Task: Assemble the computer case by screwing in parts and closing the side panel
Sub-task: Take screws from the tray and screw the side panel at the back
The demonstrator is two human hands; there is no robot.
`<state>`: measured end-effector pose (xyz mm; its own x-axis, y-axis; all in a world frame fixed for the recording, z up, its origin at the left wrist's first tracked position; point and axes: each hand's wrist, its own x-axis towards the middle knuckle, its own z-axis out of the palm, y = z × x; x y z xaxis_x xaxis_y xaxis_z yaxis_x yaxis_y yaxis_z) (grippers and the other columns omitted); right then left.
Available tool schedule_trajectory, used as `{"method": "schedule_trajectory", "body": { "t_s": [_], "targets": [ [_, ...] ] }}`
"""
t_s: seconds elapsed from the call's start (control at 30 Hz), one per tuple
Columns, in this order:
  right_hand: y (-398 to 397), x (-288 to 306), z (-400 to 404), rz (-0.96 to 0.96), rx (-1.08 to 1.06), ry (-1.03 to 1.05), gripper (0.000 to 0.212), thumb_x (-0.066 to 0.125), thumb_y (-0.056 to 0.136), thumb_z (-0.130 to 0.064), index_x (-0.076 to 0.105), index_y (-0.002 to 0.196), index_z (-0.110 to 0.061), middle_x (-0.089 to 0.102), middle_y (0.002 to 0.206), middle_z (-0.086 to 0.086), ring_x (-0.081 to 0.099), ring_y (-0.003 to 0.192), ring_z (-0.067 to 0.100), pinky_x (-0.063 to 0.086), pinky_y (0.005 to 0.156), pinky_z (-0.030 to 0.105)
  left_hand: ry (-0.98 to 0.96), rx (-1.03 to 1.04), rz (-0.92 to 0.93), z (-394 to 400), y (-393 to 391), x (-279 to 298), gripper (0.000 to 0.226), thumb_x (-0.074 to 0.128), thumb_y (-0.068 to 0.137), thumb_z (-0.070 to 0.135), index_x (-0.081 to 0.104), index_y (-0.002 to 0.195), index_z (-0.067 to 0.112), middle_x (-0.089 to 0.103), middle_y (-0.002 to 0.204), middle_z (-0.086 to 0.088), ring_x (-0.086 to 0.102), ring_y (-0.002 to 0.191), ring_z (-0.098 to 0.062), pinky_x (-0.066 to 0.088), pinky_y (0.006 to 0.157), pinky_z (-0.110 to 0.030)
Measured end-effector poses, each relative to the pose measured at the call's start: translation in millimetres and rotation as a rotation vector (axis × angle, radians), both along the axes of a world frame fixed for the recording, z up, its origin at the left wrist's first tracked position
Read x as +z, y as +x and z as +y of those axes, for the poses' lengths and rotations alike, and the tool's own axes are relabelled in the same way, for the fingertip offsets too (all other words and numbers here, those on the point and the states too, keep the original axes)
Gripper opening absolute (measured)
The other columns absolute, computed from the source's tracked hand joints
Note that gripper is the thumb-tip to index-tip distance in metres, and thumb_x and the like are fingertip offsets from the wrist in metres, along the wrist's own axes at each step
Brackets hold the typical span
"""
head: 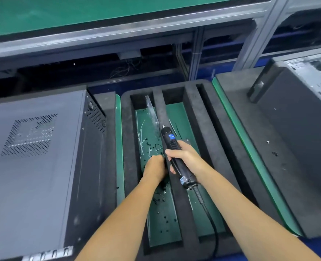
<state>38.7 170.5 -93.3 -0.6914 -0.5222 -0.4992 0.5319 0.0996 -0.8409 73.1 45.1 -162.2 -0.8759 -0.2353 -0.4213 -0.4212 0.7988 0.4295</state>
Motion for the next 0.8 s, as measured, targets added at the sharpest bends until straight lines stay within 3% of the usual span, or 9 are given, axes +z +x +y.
{"method": "schedule_trajectory", "body": {
  "t_s": [0.27, 0.37, 0.5, 0.6, 0.7, 0.8],
  "targets": [
    [1.8, -0.4, -5.1, 0.009, 0.008, -0.001, 0.019, 0.067, 0.089, -0.009, 0.048, 0.090, -0.010, 0.056, 0.067, 0.010, 0.055, 0.044, 0.025, 0.047, 0.047, 0.029, -0.046, -0.003, -0.030, -0.8, 5.0, -1.8, 0.013, 0.043, 0.083, 0.004, 0.053, 0.077, 0.010, 0.064, 0.087, -0.015, 0.060, 0.082, -0.036, 0.045, 0.064, -0.037],
    [4.1, 1.1, -3.3, 0.032, 0.016, 0.015, 0.019, 0.068, 0.088, -0.010, 0.049, 0.090, -0.011, 0.057, 0.064, 0.008, 0.056, 0.045, 0.024, 0.048, 0.047, 0.028, -0.002, 0.031, -0.031, -0.5, 6.1, -2.3, 0.011, 0.045, 0.086, 0.007, 0.055, 0.092, 0.007, 0.064, 0.095, -0.015, 0.061, 0.087, -0.035, 0.048, 0.069, -0.037],
    [9.0, 4.3, -0.9, 0.054, 0.017, 0.035, 0.019, 0.068, 0.088, -0.010, 0.050, 0.091, -0.010, 0.058, 0.064, 0.009, 0.056, 0.048, 0.025, 0.050, 0.049, 0.030, 0.009, 0.142, -0.069, -2.1, 7.9, 2.8, 0.025, 0.053, 0.087, 0.012, 0.047, 0.111, 0.007, 0.059, 0.108, -0.015, 0.058, 0.100, -0.035, 0.048, 0.079, -0.039],
    [13.6, 8.5, -2.7, 0.049, 0.026, 0.023, 0.018, 0.067, 0.088, -0.008, 0.049, 0.091, -0.010, 0.057, 0.065, 0.010, 0.056, 0.047, 0.025, 0.049, 0.049, 0.030, 0.082, 0.236, -0.049, -5.4, 7.9, 13.1, 0.022, 0.058, 0.083, 0.014, 0.049, 0.104, 0.009, 0.059, 0.104, -0.012, 0.058, 0.094, -0.031, 0.049, 0.075, -0.037],
    [19.5, 12.6, -4.9, 0.063, 0.042, 0.017, 0.018, 0.067, 0.089, -0.007, 0.050, 0.092, -0.010, 0.058, 0.065, 0.009, 0.057, 0.047, 0.024, 0.049, 0.048, 0.028, 0.171, 0.270, -0.031, -9.7, 6.9, 25.4, 0.006, 0.058, 0.081, 0.012, 0.052, 0.078, 0.012, 0.059, 0.087, -0.009, 0.054, 0.076, -0.026, 0.042, 0.062, -0.027],
    [24.8, 17.6, -6.0, 0.073, 0.067, -0.008, 0.018, 0.067, 0.090, -0.007, 0.051, 0.097, -0.008, 0.057, 0.071, 0.013, 0.057, 0.048, 0.022, 0.049, 0.049, 0.029, 0.284, 0.346, 0.044, -16.5, 7.0, 36.4, 0.021, 0.052, 0.083, 0.008, 0.052, 0.063, 0.014, 0.056, 0.071, -0.002, 0.051, 0.069, -0.021, 0.039, 0.058, -0.023]
  ]
}}
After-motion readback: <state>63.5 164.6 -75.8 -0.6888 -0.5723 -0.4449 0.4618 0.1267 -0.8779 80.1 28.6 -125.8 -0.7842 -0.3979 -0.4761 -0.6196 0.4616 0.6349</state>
